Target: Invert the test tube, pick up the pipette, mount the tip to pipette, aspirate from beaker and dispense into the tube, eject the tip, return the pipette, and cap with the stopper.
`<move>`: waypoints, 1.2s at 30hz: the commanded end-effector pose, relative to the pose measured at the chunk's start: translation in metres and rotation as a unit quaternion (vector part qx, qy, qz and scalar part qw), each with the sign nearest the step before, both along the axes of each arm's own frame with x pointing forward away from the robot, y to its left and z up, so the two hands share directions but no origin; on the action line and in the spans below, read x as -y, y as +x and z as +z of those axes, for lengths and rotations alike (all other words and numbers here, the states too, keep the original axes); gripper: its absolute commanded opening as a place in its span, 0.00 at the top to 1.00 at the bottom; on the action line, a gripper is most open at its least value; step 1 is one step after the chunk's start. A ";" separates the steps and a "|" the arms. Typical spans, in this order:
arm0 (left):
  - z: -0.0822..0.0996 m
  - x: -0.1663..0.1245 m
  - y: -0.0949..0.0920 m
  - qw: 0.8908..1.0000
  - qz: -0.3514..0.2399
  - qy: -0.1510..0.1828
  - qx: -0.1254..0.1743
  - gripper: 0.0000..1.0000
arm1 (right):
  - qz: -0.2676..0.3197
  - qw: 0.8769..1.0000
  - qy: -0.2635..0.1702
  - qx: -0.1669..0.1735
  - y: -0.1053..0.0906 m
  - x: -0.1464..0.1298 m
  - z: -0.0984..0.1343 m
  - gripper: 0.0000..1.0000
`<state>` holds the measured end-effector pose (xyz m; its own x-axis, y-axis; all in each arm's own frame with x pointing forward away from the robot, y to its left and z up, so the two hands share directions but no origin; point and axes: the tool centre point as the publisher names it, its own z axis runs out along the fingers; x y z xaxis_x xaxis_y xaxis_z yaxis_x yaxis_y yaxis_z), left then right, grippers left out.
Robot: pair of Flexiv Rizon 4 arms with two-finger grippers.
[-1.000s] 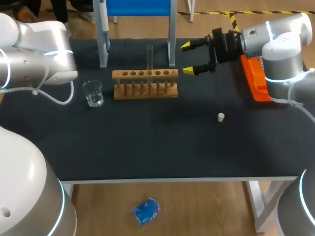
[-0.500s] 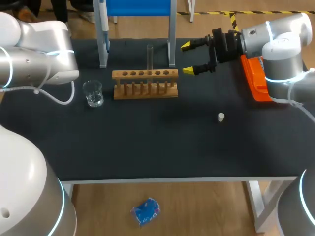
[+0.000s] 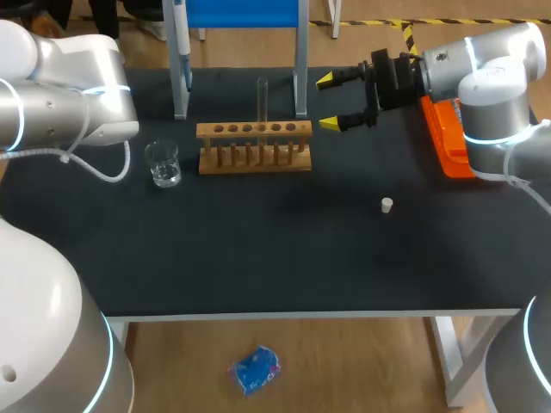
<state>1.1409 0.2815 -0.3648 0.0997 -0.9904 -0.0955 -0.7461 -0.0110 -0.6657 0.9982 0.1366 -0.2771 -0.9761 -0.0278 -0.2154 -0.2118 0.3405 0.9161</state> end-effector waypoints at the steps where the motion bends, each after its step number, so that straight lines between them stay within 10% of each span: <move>1: 0.003 -0.001 -0.001 1.000 0.003 0.003 -0.006 1.00 | 0.000 1.000 -0.001 0.000 0.000 0.000 0.000 0.00; 19: 0.028 -0.006 -0.007 1.000 -0.001 0.020 0.010 1.00 | 0.000 1.000 -0.001 0.000 0.000 0.000 0.000 0.00; 36: 0.096 -0.003 -0.024 0.997 -0.027 0.036 0.065 1.00 | 0.000 1.000 -0.001 0.000 0.000 0.000 0.000 0.00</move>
<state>1.1382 0.2837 -0.2843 0.0808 -0.9820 -0.1708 -0.6603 0.0757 -0.7472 0.9983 0.1365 -0.2771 -0.9761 -0.0278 -0.2154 -0.2118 0.3406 0.9161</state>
